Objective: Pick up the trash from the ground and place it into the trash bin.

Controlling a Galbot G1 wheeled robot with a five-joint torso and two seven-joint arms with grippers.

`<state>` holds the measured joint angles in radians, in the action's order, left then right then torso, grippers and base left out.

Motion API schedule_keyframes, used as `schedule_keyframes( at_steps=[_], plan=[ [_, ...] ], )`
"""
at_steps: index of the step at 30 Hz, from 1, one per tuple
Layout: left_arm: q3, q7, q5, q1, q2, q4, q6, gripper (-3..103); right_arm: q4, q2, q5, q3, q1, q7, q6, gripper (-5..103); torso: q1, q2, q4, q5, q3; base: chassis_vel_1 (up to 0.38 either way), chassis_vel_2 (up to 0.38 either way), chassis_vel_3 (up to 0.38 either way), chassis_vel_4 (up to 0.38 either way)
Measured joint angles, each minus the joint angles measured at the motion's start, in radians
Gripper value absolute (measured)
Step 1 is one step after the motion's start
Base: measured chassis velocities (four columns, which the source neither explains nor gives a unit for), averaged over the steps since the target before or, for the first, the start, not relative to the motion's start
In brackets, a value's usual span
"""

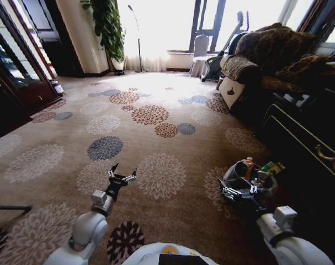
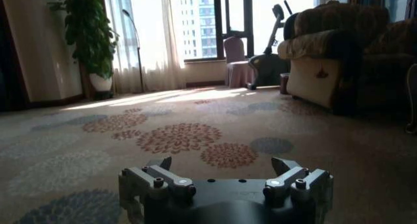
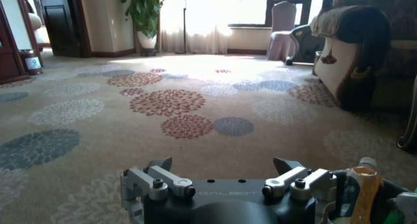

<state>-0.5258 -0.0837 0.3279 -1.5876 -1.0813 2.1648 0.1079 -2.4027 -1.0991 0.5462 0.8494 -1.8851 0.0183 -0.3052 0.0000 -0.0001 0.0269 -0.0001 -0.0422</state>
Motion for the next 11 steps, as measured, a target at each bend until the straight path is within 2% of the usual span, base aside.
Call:
schedule_keyframes(
  at_steps=[11],
  plan=[
    [0.008, -0.001, 0.004, 0.006, -0.022, 0.020, -0.006, 100, 0.001, -0.004, 0.002, 0.029, -0.011, 0.000, -0.009, 100, 0.000, 0.000, -0.0003, 0.0001, 0.000, 0.000, 0.000, 0.000, 0.000]
  ],
)
